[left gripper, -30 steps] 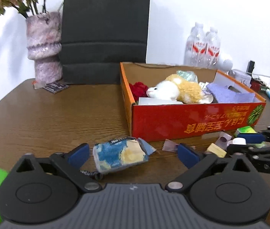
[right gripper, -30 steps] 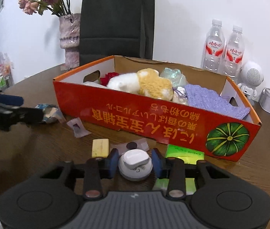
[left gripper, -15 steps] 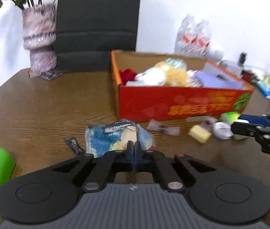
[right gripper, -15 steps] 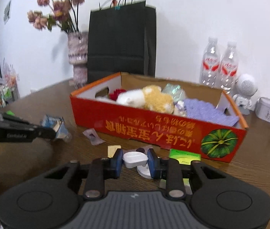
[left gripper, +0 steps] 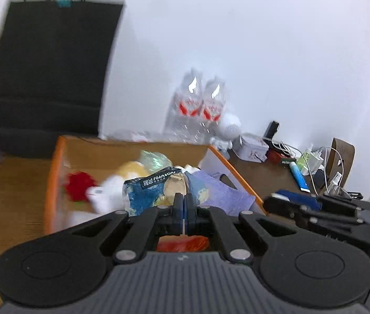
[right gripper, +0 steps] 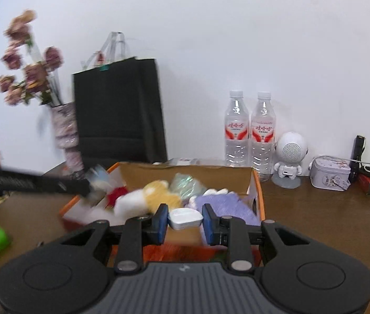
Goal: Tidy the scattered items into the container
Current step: 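Carry the snack packet and tape roll into the box and open both grippers, then withdraw both grippers from the box back over the table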
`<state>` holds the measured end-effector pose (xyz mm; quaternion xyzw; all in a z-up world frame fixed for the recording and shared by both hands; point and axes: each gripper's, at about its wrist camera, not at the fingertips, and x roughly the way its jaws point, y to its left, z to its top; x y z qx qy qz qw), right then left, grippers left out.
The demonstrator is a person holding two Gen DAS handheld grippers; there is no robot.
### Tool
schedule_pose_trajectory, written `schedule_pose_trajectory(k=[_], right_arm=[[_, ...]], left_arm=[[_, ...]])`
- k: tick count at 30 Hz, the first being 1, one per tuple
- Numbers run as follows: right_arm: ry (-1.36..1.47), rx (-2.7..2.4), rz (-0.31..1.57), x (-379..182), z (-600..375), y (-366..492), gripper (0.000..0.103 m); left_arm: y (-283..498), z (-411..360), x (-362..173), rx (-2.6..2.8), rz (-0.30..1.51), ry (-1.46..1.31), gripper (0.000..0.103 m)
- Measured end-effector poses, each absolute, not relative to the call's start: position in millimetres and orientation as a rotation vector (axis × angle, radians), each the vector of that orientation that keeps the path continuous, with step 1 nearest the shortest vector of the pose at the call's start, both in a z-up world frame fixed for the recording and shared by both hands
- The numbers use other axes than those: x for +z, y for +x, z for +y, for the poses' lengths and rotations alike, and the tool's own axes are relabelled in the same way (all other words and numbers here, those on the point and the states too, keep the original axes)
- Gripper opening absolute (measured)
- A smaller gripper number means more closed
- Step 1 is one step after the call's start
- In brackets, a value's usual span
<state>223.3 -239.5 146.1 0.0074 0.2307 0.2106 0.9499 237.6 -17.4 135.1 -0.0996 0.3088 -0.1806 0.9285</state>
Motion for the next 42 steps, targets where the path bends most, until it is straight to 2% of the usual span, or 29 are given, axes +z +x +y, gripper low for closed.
schedule_pose_trajectory(k=[2, 3, 4, 5, 6, 9, 10, 12, 13, 15, 17, 22, 24, 29, 34, 38, 42], right_arm=[[0.039, 0.427, 0.52, 148, -235, 253, 0.026], [0.039, 0.422, 0.545, 146, -232, 266, 0.026], [0.027, 0.417, 0.572, 142, -227, 279, 0.026], [0.02, 0.406, 0.595, 137, -222, 290, 0.026], [0.018, 0.397, 0.618, 130, -219, 300, 0.026], [0.037, 0.392, 0.681, 107, -211, 324, 0.027], [0.053, 0.382, 0.692, 101, -210, 330, 0.028], [0.09, 0.368, 0.718, 94, -212, 336, 0.043], [0.113, 0.369, 0.715, 92, -215, 335, 0.045], [0.158, 0.36, 0.699, 93, -224, 327, 0.057], [0.197, 0.349, 0.675, 94, -236, 313, 0.066], [0.207, 0.296, 0.641, 95, -257, 258, 0.071], [0.207, 0.294, 0.622, 96, -260, 225, 0.079], [0.087, 0.3, 0.574, 89, -250, 141, 0.087], [-0.015, 0.314, 0.616, 66, -238, 90, 0.088], [-0.096, 0.282, 0.646, 51, -231, 67, 0.09], [-0.116, 0.329, 0.662, 34, -228, 52, 0.097]], left_arm=[[261, -29, 119, -0.379, 0.691, -0.184, 0.006], [266, -32, 111, -0.383, 0.706, -0.176, 0.014], [268, -32, 103, -0.381, 0.712, -0.173, 0.045], [267, -30, 99, -0.369, 0.71, -0.18, 0.071], [264, -26, 95, -0.365, 0.698, -0.185, 0.079], [256, -9, 98, -0.358, 0.649, -0.174, 0.084], [255, -1, 100, -0.324, 0.64, -0.188, 0.089], [251, 14, 105, -0.26, 0.641, -0.219, 0.091], [249, 18, 107, -0.24, 0.641, -0.229, 0.091], [241, 25, 110, -0.214, 0.647, -0.237, 0.094], [228, 26, 113, -0.175, 0.659, -0.217, 0.1], [186, 9, 109, -0.099, 0.662, -0.096, 0.103], [165, -1, 102, -0.081, 0.679, -0.047, 0.103], [100, -13, 84, -0.08, 0.644, -0.026, 0.103], [49, -8, 56, -0.066, 0.632, -0.134, 0.103], [33, -20, 41, -0.03, 0.663, -0.053, 0.103], [24, -23, 31, -0.02, 0.703, -0.044, 0.103]])
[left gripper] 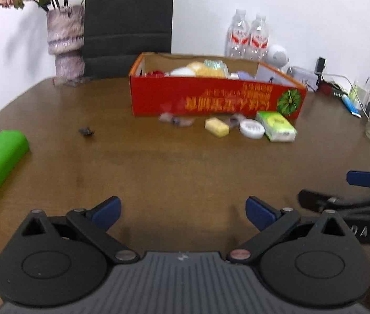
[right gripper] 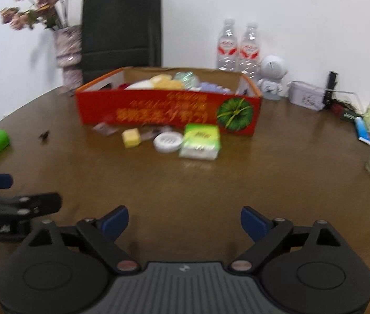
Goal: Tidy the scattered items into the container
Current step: 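Withdraw both grippers from the box back over the table, then grasp the clear wrapper with the left gripper while the right gripper grasps the yellow soap bar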
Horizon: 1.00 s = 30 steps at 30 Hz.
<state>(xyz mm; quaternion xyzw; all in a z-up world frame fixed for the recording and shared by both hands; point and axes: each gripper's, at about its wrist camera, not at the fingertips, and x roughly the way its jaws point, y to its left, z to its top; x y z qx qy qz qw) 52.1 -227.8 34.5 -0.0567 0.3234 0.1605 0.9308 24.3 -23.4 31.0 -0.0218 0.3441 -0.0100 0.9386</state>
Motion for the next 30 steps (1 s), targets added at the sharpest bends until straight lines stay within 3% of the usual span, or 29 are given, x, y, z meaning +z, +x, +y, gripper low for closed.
schedule_pose_trajectory(k=[9, 30], right_arm=[[-0.096, 0.303, 0.691, 22, -233, 53, 0.103], [-0.093, 0.305, 0.695, 22, -233, 53, 0.103]], left_arm=[[17, -24, 19, 0.006, 0.71, 0.013, 0.103], [19, -24, 19, 0.006, 0.71, 0.009, 0.103]])
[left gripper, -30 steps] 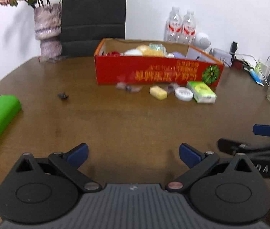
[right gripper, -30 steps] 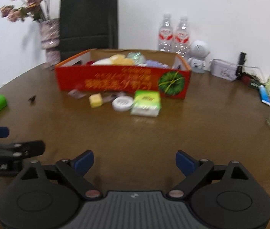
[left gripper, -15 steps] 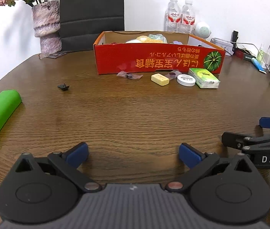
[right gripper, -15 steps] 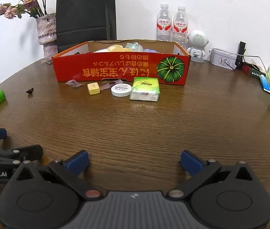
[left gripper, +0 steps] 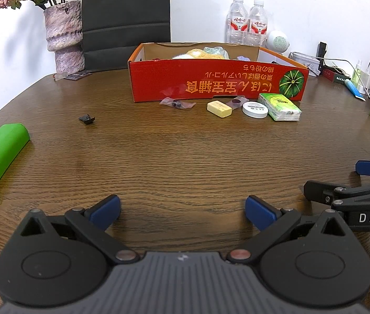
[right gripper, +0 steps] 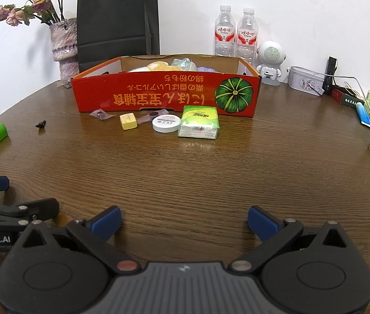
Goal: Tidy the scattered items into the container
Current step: 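Grasp the clear wrapper with the left gripper while the right gripper grasps the yellow soap bar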
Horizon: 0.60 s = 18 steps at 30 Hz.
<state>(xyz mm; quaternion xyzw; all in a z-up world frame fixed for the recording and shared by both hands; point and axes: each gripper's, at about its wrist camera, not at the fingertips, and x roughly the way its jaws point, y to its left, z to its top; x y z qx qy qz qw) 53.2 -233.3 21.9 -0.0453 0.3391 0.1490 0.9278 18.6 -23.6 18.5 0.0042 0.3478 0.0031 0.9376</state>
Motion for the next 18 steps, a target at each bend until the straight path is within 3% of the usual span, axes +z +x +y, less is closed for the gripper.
schedule_pose_trajectory(k=[13, 18], right_arm=[[-0.091, 0.308, 0.695, 22, -234, 53, 0.103], [-0.078, 0.321, 0.715, 38, -235, 67, 0.1]], left_arm=[[23, -21, 20, 0.03, 0.707, -0.006, 0.103], [55, -4, 47, 0.002, 0.633, -0.019, 0.103]])
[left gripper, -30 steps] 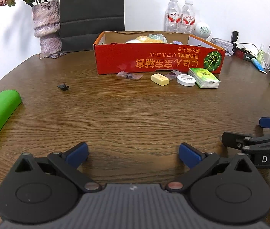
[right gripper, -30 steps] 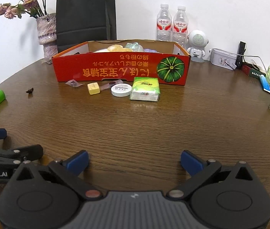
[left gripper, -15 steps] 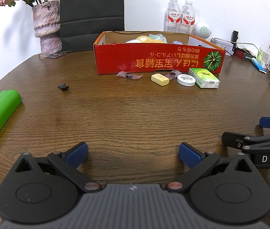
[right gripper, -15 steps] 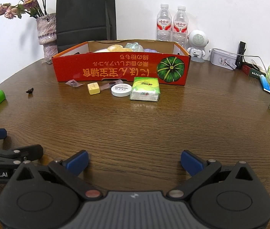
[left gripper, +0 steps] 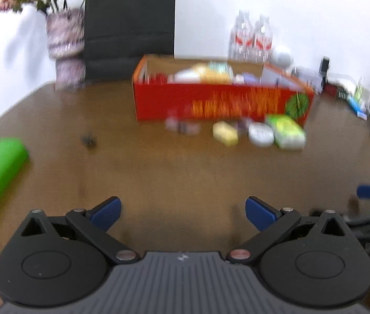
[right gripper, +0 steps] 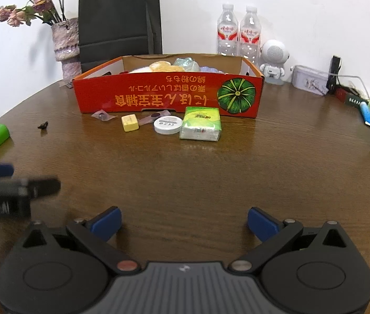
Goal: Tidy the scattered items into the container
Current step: 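Grasp the clear wrapper with the left gripper while the right gripper grasps the yellow soap bar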
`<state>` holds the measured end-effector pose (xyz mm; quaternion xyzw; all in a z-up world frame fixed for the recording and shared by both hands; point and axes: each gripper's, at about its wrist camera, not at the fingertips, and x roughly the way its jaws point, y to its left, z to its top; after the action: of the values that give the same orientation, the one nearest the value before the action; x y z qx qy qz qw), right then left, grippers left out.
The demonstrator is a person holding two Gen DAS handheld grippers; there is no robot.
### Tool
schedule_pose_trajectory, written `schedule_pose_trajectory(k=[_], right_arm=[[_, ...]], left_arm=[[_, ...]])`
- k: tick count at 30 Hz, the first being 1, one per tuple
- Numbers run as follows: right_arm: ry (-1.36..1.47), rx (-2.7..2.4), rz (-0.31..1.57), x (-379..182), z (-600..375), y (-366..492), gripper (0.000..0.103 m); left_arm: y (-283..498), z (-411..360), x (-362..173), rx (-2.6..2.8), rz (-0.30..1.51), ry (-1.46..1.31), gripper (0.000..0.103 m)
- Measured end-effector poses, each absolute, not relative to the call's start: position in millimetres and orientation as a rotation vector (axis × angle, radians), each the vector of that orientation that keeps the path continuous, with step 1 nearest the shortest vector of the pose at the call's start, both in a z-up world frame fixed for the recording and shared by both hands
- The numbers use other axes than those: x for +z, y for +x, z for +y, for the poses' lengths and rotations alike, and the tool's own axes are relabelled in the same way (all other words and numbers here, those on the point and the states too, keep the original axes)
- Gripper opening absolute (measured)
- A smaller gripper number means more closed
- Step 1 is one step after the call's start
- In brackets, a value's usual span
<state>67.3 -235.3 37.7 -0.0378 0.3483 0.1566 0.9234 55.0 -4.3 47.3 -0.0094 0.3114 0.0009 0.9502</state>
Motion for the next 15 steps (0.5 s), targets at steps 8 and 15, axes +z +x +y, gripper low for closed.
schedule_pose_trajectory(k=[8, 15], right_arm=[[-0.068, 0.446, 0.521, 82, -217, 116, 0.086], [-0.165, 0.544, 0.564, 58, -185, 146, 0.069]], left_arm=[[158, 15, 49, -0.13, 0.65, -0.052, 0.099], [204, 8, 26, -0.123, 0.682, 0.0, 0.084]])
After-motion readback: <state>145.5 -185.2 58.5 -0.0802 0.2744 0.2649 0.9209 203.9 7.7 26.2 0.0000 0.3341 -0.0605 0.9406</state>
